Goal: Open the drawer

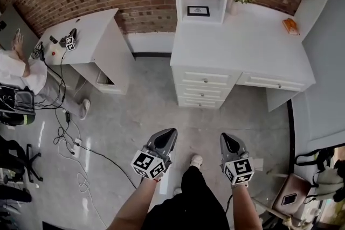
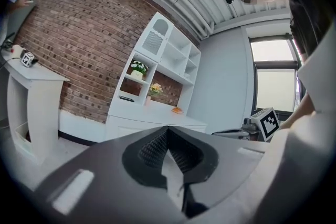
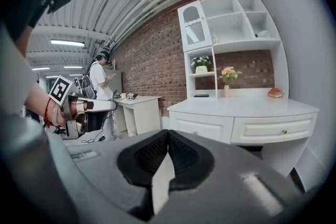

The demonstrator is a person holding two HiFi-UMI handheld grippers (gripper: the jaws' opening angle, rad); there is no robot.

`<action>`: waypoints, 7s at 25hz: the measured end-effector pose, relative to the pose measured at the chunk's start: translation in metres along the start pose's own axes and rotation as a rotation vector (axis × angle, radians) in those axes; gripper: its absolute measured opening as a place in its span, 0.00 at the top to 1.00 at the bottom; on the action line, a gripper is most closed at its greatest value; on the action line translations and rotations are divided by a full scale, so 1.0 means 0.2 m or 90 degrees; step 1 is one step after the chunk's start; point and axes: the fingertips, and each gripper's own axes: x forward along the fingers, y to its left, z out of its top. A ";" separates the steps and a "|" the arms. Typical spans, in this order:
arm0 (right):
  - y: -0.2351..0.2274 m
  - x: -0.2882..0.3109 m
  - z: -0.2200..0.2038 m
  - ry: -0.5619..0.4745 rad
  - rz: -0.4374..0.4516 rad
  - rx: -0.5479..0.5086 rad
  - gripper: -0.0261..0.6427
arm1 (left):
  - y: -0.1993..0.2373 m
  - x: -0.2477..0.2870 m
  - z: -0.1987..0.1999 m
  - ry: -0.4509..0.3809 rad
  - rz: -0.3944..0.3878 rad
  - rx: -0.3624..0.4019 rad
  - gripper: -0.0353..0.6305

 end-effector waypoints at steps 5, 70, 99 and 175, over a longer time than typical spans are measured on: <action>-0.14 0.19 -0.02 0.018 0.010 0.007 0.96 | 0.09 0.21 -0.03 0.010 -0.002 -0.005 0.94; -0.76 1.80 -0.50 0.080 -0.231 0.166 0.82 | 1.04 1.32 -0.56 0.033 0.012 -0.087 0.94; -0.63 1.62 -0.56 0.130 -0.245 0.099 0.83 | 1.09 1.04 -0.51 0.032 0.076 -0.076 0.94; -0.07 0.83 -0.83 0.155 -0.269 0.047 0.83 | 0.85 0.10 -0.55 -0.002 0.120 -0.059 0.94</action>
